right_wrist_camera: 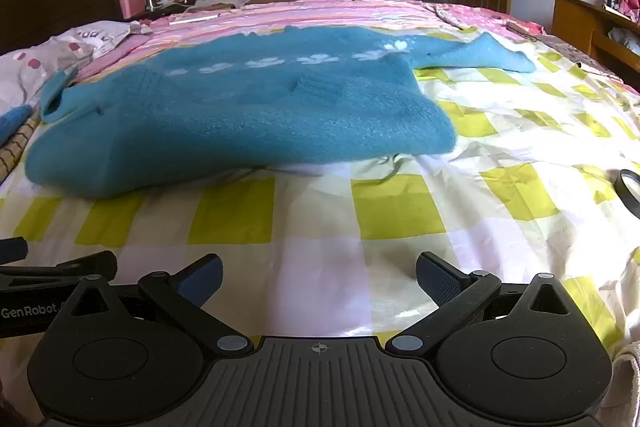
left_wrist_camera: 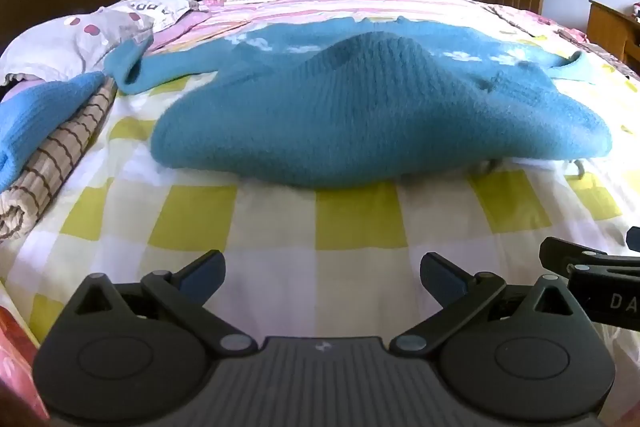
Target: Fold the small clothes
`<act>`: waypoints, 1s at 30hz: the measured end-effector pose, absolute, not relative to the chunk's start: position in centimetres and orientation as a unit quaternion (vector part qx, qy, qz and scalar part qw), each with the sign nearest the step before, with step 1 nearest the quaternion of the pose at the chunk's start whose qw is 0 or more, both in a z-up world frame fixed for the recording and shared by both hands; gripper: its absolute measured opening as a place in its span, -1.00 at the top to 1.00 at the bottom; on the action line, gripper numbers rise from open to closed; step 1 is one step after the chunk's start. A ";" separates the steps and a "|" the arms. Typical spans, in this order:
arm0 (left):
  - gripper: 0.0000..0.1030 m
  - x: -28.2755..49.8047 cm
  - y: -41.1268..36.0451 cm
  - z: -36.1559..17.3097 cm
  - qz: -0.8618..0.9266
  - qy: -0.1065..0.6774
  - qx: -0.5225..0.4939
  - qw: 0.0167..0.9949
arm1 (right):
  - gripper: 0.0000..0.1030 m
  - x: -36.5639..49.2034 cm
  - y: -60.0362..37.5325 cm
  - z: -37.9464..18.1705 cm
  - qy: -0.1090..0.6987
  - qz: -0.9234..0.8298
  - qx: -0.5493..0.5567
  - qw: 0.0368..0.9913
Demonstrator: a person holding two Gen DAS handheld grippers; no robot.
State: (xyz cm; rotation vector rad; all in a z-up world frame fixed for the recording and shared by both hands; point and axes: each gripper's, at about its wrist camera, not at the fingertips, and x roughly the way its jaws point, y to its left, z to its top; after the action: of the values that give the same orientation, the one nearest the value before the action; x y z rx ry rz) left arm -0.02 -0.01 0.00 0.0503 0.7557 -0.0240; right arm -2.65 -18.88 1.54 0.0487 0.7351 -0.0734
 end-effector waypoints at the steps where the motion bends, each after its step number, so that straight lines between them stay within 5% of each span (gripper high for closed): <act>1: -1.00 -0.1 0.0 0.0 -0.012 0.369 0.024 0.929 | -1.00 -2.6 -18.9 1.5 0.358 -0.036 0.024 0.933; 30: -1.00 0.4 0.3 -0.8 -0.021 0.396 0.006 0.918 | -1.00 -2.5 -18.8 1.4 0.357 -0.036 0.023 0.933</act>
State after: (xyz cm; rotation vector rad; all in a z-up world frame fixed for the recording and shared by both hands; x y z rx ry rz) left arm 0.41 0.25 -0.75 0.0125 0.8141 -0.0436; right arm -2.46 -18.85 1.44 0.0473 0.7301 -0.0740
